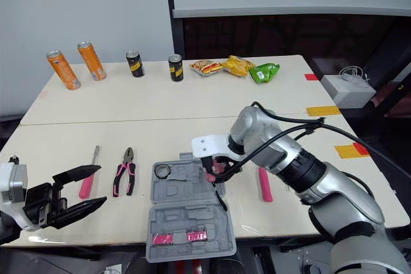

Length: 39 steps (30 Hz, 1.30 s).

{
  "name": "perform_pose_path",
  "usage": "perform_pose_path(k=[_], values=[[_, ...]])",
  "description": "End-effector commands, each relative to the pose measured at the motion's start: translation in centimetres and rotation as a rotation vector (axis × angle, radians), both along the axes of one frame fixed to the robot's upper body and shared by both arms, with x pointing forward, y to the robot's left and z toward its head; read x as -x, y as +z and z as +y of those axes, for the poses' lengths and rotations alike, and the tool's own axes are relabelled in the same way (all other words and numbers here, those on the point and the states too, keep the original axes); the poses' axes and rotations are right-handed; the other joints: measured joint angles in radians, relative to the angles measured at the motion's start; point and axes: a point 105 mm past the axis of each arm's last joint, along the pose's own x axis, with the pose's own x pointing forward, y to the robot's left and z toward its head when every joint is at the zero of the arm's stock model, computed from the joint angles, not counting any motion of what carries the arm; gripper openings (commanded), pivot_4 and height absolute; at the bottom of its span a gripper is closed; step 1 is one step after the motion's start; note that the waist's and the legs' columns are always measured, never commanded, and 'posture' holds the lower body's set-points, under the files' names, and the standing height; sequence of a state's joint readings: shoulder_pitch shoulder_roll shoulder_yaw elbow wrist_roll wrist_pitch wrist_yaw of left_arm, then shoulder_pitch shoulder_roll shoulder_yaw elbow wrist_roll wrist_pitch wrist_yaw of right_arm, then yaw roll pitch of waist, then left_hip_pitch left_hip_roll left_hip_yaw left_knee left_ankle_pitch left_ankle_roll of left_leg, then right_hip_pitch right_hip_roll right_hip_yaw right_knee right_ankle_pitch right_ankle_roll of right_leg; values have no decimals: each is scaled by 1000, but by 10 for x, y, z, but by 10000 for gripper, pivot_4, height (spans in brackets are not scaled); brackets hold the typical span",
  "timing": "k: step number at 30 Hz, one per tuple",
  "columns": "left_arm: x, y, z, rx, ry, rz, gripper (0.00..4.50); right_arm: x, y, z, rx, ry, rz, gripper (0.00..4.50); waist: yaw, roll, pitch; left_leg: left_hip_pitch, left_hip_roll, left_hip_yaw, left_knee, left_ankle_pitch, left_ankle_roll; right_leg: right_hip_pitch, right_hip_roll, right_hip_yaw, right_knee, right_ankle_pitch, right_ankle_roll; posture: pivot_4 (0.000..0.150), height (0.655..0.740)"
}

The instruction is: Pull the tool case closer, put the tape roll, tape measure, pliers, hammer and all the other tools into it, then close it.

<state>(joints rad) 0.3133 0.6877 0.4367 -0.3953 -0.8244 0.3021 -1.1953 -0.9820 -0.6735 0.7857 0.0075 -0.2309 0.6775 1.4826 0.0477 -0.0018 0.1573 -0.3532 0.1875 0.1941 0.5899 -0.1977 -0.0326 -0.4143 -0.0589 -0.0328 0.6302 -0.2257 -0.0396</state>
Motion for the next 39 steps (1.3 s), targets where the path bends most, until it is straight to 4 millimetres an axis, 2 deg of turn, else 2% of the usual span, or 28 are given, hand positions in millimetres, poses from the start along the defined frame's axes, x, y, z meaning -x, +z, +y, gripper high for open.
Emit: perform_pose_path(k=[1, 10, 20, 22, 24, 28, 33, 36, 38, 39], values=[[3, -1, 10, -23, 26, -29, 45000, -15, -1, 4, 33, -13, -66, 28599, 1, -1, 1, 0, 0, 0, 0, 0, 0, 0, 0, 0, 0, 0, 0, 1500, 7400], [6, -5, 12, -24, 26, -28, 45000, -30, -14, 16, 49, -37, -80, 28599, 0, -2, 2, 1, 0, 2, 0, 0, -1, 0, 0, 2, 1, 0, -1, 1500, 7400], [8, -7, 13, -36, 17, -34, 45000, -35, -24, 28, 42, -37, -72, 28599, -2, -2, 3, 1, 1, 3, 0, 0, -1, -1, 0, 2, 1, 0, -1, 1500, 7400], [8, -8, 13, -37, 16, -33, 45000, -34, -24, 29, 32, -30, -70, 38823, -2, -2, 3, 1, 1, 3, 0, 0, -1, -1, 1, 3, 1, 0, -1, 1500, 7400], [10, -9, 13, -38, 12, -31, 45000, -33, -22, 31, 7, -34, -72, 44871, -2, -2, 3, 1, 1, 4, 0, 0, -1, -1, 1, 3, 1, 0, -1, 1500, 7400], [11, -9, 13, -38, 9, -29, 45000, -29, -4, 29, -52, -40, -93, 44871, 0, -2, 4, 1, 1, 4, 0, 0, -1, -1, 1, 3, 1, 0, -1, 1500, 7400], [10, -10, 13, -34, 8, -32, 45000, -13, 15, 15, -195, -80, -63, 44871, 5, -3, 4, 2, 1, 4, 0, 0, -1, -1, 1, 4, 1, 0, -1, 1500, 7400], [10, -10, 12, -30, 4, -36, 45000, -3, 20, 16, -341, -96, -9, 44871, 4, -3, 4, 2, 1, 5, 0, -1, -1, 0, 1, 4, 1, 0, -1, 1500, 7400], [8, -10, 11, -24, 1, -41, 45000, -5, 28, 21, -574, -106, -31, 44871, 1, -3, 4, 4, 1, 5, -1, 0, -1, 0, 1, 5, 2, 0, -1, 1500, 7400], [8, -10, 10, -21, -1, -43, 45000, -11, 28, 17, -676, -151, -62, 44871, 2, -3, 4, 5, 2, 7, -1, 0, -1, 0, 1, 6, 2, 1, -1, 1500, 7400]])
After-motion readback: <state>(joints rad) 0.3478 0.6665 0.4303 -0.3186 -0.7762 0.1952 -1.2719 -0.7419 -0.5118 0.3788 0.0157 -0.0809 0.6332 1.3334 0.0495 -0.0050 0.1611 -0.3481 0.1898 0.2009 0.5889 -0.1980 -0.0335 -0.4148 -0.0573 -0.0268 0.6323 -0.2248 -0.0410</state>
